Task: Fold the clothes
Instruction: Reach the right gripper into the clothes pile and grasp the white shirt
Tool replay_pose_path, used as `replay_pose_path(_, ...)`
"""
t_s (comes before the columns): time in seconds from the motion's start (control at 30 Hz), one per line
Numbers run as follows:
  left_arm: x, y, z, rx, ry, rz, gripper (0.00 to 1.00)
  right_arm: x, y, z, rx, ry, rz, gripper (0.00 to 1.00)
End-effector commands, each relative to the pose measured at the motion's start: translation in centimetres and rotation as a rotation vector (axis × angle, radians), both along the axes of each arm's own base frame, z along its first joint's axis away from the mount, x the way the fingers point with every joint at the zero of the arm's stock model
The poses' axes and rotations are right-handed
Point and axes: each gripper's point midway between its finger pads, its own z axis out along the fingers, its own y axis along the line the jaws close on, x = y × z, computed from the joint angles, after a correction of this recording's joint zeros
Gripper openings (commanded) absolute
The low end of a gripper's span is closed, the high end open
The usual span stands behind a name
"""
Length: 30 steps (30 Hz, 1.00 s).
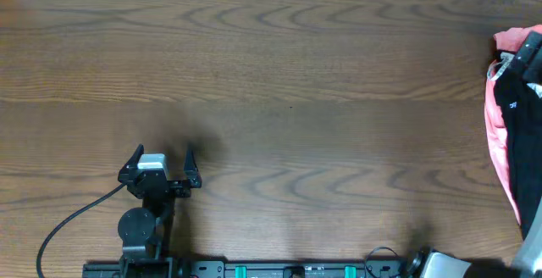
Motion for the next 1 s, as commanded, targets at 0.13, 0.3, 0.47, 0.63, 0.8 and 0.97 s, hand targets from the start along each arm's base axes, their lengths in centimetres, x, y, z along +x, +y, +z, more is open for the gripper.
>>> replay_pose_path(0.13, 0.0, 0.2, -1.7, 0.014, 0.043, 0.007, 0.98, 3.3, -5.5, -5.0, 0.029, 0.038, -0.026, 0.83)
replay_pose_path(0.3, 0.0, 0.2, -1.7, 0.014, 0.043, 0.007, 0.98, 4.3, -9.0, -7.2, -0.007, 0.046, -0.088, 0.86)
replay_pose_path(0.47, 0.0, 0.2, -1.7, 0.014, 0.043, 0.007, 0.98, 5.0, -11.0, -9.8, 0.015, 0.054, -0.101, 0.84)
replay_pose_path(0.63, 0.0, 0.2, -1.7, 0.014, 0.043, 0.007, 0.98, 5.7, -13.5, -13.4, 0.004, 0.09, -0.102, 0.84)
replay_pose_path(0.8, 0.0, 0.2, -1.7, 0.014, 0.043, 0.007, 0.98, 6.8, -15.0, -16.4, -0.011, 0.105, -0.071, 0.89)
replay_pose_path(0.97, 0.0, 0.2, -1.7, 0.014, 0.043, 0.007, 0.98, 8.9, -14.7, -18.3, -0.006, 0.08, 0.03, 0.89)
